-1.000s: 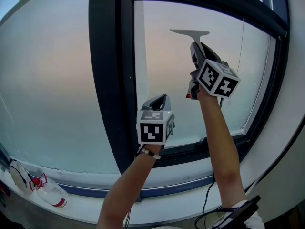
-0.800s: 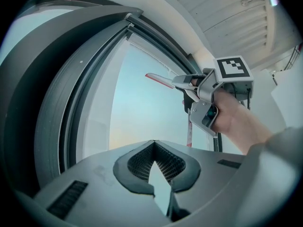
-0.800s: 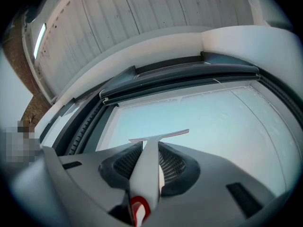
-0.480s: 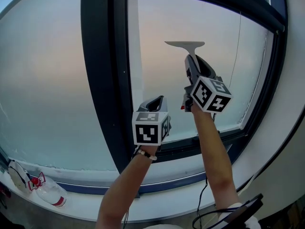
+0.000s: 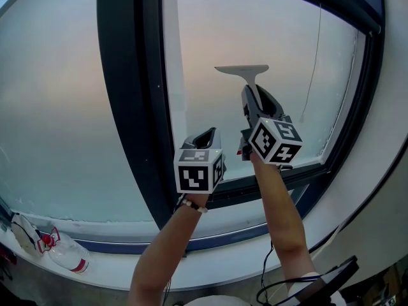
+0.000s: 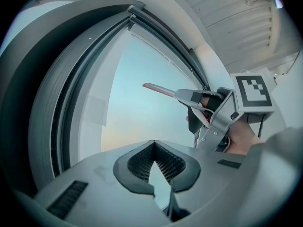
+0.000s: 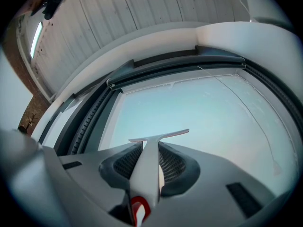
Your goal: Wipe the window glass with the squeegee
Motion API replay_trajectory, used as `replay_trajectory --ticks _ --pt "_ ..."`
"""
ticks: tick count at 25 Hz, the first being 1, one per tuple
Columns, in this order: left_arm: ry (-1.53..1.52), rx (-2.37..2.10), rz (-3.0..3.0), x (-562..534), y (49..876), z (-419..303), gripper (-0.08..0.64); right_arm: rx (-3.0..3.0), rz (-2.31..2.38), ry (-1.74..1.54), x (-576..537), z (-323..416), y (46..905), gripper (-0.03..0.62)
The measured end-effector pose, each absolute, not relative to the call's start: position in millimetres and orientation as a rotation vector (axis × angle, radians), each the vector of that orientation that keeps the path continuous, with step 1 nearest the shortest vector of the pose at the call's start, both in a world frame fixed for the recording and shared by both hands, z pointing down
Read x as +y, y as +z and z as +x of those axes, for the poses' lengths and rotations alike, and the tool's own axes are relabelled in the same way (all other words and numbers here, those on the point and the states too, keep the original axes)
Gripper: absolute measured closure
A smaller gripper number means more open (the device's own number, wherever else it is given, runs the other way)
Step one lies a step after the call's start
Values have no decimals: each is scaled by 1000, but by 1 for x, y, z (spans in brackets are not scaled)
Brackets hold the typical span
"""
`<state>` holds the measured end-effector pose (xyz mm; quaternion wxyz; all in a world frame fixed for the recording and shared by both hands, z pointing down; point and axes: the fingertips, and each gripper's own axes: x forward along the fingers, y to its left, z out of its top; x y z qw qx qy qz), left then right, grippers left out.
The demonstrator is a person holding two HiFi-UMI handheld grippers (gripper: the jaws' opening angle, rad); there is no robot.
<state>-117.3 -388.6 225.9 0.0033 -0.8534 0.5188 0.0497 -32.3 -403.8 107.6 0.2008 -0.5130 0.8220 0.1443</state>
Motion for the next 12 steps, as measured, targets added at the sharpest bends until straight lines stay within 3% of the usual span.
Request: replay_trajectory --ticks 12 --pt "114 1633 -2715 -389 254 -113 560 2322 -1463 362 -402 -30 171 500"
